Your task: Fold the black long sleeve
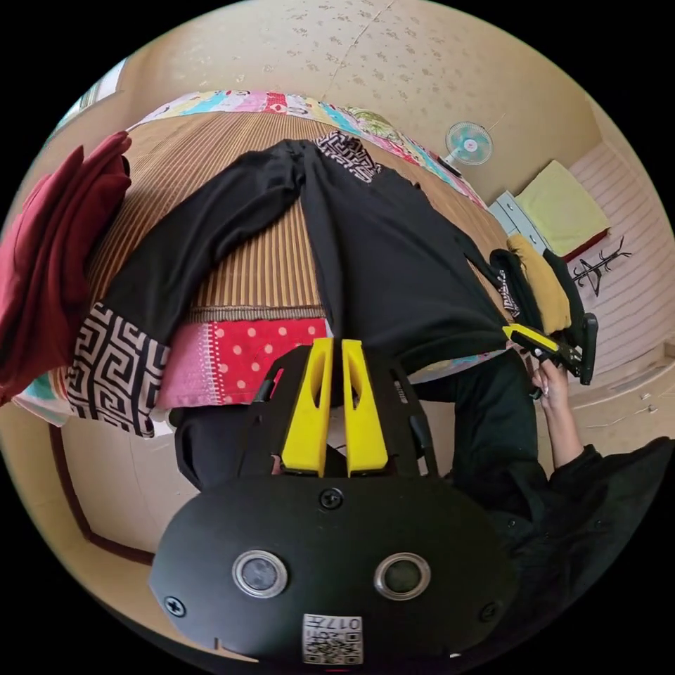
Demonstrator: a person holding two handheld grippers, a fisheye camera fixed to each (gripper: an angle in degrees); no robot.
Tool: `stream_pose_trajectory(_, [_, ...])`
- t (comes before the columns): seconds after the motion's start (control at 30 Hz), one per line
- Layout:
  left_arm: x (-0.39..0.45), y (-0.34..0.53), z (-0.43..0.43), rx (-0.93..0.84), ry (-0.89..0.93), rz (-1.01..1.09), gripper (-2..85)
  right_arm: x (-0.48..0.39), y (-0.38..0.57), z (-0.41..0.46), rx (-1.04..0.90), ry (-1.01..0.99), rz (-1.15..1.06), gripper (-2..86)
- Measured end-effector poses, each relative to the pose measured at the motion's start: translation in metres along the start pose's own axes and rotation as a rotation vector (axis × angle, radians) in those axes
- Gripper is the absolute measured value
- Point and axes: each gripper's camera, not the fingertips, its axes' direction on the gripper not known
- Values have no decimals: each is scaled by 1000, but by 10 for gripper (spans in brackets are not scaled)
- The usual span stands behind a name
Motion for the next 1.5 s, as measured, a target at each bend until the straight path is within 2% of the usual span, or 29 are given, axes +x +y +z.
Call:
stream_pose_trajectory(0.1, [-25, 28, -18, -37, 25, -48, 29, 6, 25, 0, -86, -15, 28, 30])
stream_pose_trajectory(0.2, [-66, 55, -31, -51, 170, -182, 44, 10, 45, 13, -156, 2, 68, 29])
stream_pose_trajectory(0.3, [-134, 90, -61, 129, 328, -431, 88, 14, 50, 6, -99, -46, 112, 30])
stream_pose_trajectory(0.37, [-199, 128, -78, 293, 476, -726, 135, 16, 45, -9, -15, -86, 131, 30])
stream_pose_trajectory(0.47, [-256, 176, -85, 529, 658, -997, 157, 12, 33, -18, 31, -108, 126, 29])
stream_pose_trajectory(0.57, [-291, 210, -78, 717, 808, -1197, 157, 5, 21, -21, 66, -182, 123, 23])
stream_pose_trajectory(0.7, [-315, 234, -60, 775, 945, -1383, 115, -8, 10, -19, 95, -260, 107, 20])
stream_pose_trajectory(0.73, [-320, 242, -58, 806, 995, -1421, 79, -14, 6, -18, 104, -257, 91, 20])
stream_pose_trajectory(0.83, [-328, 250, -75, 839, 940, -1366, 12, -21, -8, -16, 150, -239, 83, 20])
stream_pose_trajectory(0.9, [-327, 252, -94, 839, 865, -1309, 3, -20, -20, -12, 196, -250, 104, 19])
stream_pose_trajectory(1.0, [-306, 256, -142, 956, 690, -1194, -3, -17, -41, 6, 276, -241, 117, 18])
stream_pose_trajectory(1.07, [-270, 252, -198, 1069, 460, -1024, -4, -21, -53, 28, 281, -176, 111, 13])
stream_pose_trajectory(1.17, [-213, 221, -261, 1126, 197, -759, -5, -29, -55, 68, 204, -144, 107, 7])
stream_pose_trajectory(1.27, [-156, 159, -295, 1109, 59, -475, -5, -25, -52, 76, 178, -177, 115, 5])
stream_pose_trajectory(1.4, [-77, 57, -289, 1039, 10, -151, -5, -10, -39, 79, 215, -273, 141, 4])
stream_pose_trajectory(1.5, [-1, -34, -242, 954, 110, 71, -4, -6, -33, 79, 222, -303, 151, 4])
